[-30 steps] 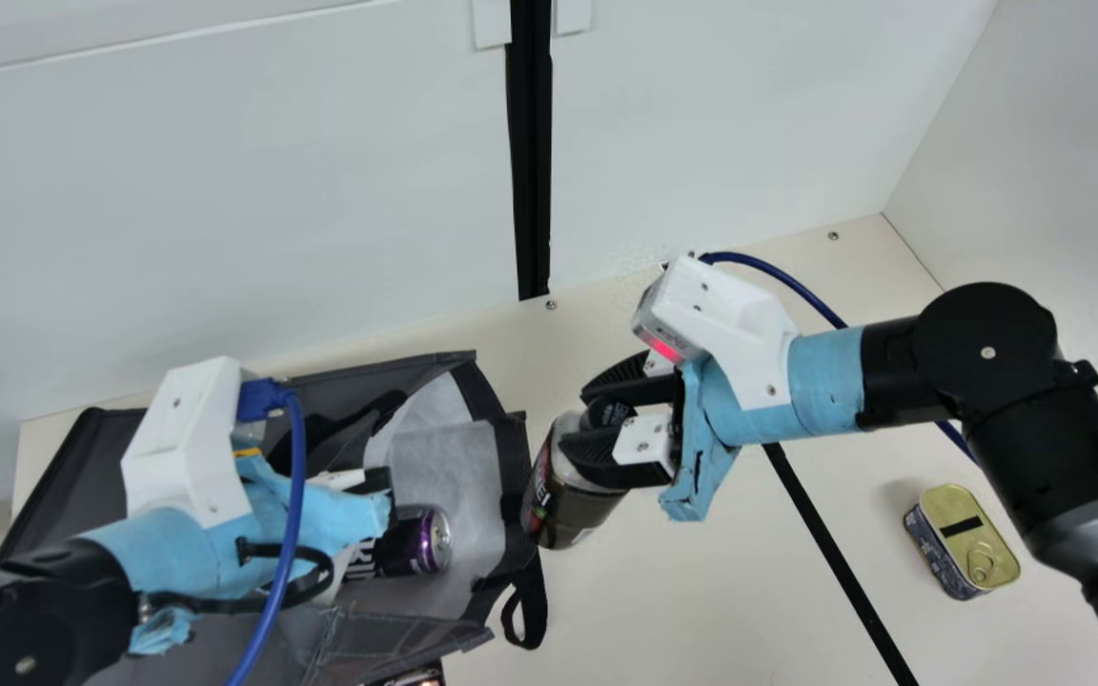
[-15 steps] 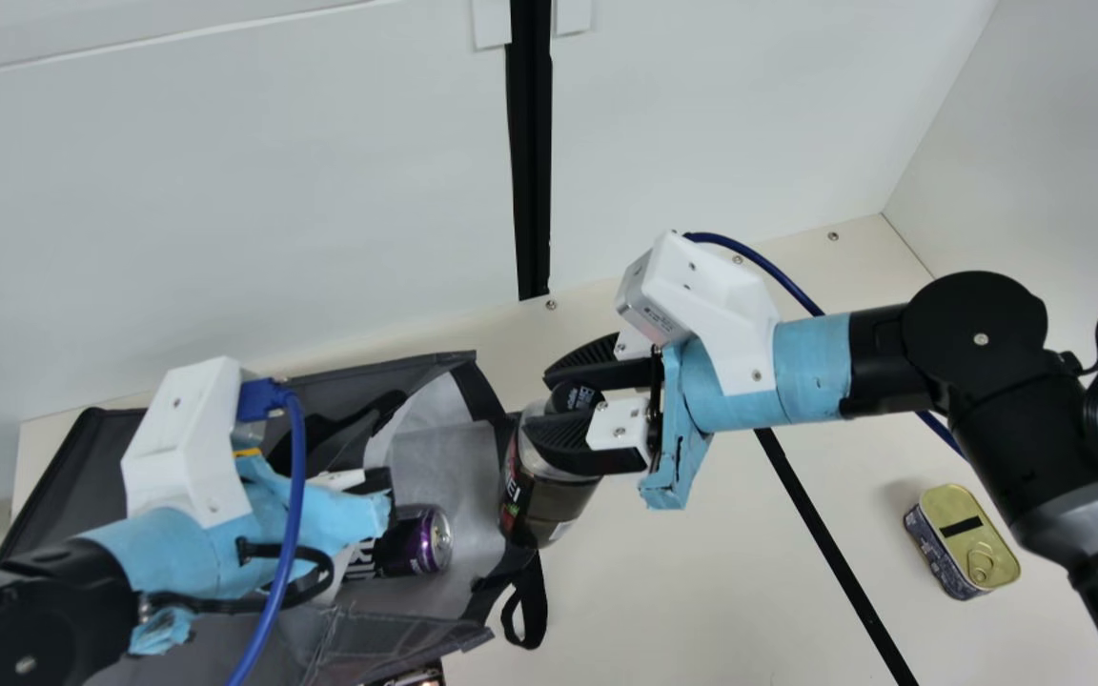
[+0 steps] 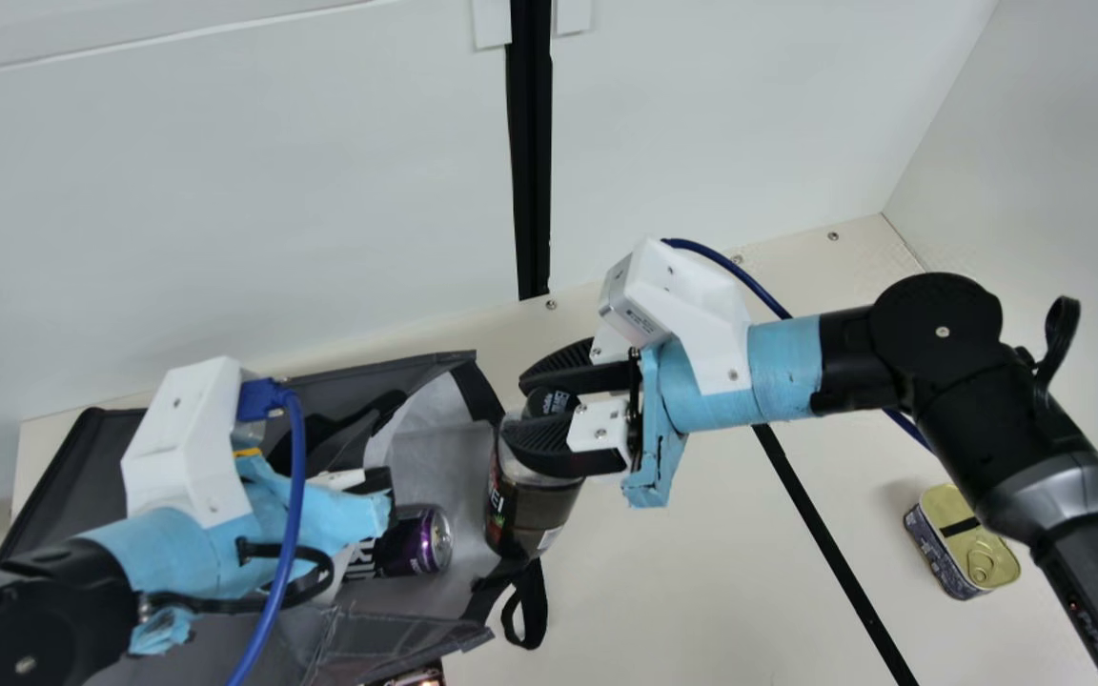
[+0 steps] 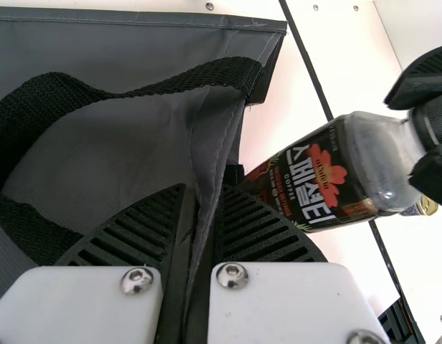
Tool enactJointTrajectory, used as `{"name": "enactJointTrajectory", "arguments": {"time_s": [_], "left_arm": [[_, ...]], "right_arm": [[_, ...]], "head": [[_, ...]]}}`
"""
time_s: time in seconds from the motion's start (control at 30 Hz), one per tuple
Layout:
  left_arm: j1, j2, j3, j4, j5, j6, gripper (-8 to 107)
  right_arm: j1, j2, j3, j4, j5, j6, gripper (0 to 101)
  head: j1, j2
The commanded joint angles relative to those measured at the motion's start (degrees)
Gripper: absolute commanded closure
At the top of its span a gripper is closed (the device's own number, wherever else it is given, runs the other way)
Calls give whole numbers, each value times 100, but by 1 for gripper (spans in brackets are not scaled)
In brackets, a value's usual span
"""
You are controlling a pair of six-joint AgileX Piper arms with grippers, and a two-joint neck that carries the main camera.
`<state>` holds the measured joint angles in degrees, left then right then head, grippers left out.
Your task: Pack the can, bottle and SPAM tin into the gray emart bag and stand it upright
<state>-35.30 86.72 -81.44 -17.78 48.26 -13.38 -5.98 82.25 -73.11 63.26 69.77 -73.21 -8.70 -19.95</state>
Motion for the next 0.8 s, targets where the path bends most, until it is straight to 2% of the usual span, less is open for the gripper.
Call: {"name": "enactJointTrajectory", "arguments": {"time_s": [0.0,0.47,0.77], "left_arm": [[0,0,0,0,0,0,107],[0,0,0,0,0,0,107],[0,0,0,0,0,0,107]], "right_arm": [[10,28,3,42,13,-24,101],[199,311,23,206,13,-214,101],[697,525,186,311,-450,-309,101]], "head": [[-130,-5],[-130,-5],[-130,-5]]}}
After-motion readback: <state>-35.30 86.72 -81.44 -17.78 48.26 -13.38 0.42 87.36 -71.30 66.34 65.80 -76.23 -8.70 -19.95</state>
